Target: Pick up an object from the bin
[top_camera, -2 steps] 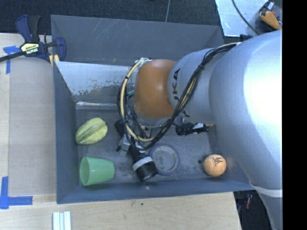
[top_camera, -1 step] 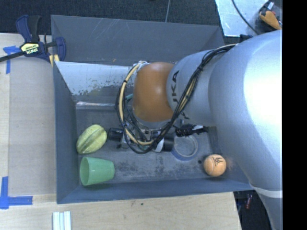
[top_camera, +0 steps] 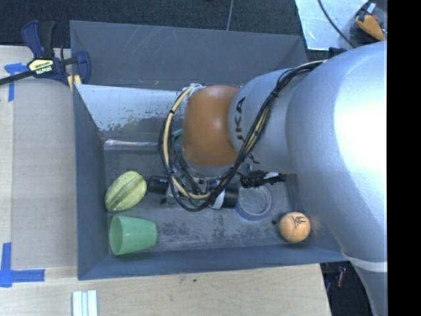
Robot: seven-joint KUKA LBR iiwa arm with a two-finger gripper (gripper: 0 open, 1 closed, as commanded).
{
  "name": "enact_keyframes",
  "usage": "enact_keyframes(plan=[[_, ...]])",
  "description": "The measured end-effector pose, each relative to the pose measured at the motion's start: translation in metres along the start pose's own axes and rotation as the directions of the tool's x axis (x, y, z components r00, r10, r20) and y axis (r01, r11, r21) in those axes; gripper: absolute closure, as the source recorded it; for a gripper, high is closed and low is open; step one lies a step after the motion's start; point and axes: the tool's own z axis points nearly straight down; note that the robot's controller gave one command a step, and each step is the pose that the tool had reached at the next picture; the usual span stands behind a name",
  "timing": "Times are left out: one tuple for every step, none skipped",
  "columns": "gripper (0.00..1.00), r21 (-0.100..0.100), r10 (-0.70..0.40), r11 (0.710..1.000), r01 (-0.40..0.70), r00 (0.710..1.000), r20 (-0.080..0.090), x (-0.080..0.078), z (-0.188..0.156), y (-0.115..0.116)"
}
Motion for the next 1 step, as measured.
enact_keyframes(plan=[[1.00, 0.005, 0.000, 1.000, 0.000, 1.000, -0.010, 0.0034, -0.0229, -0.0017]])
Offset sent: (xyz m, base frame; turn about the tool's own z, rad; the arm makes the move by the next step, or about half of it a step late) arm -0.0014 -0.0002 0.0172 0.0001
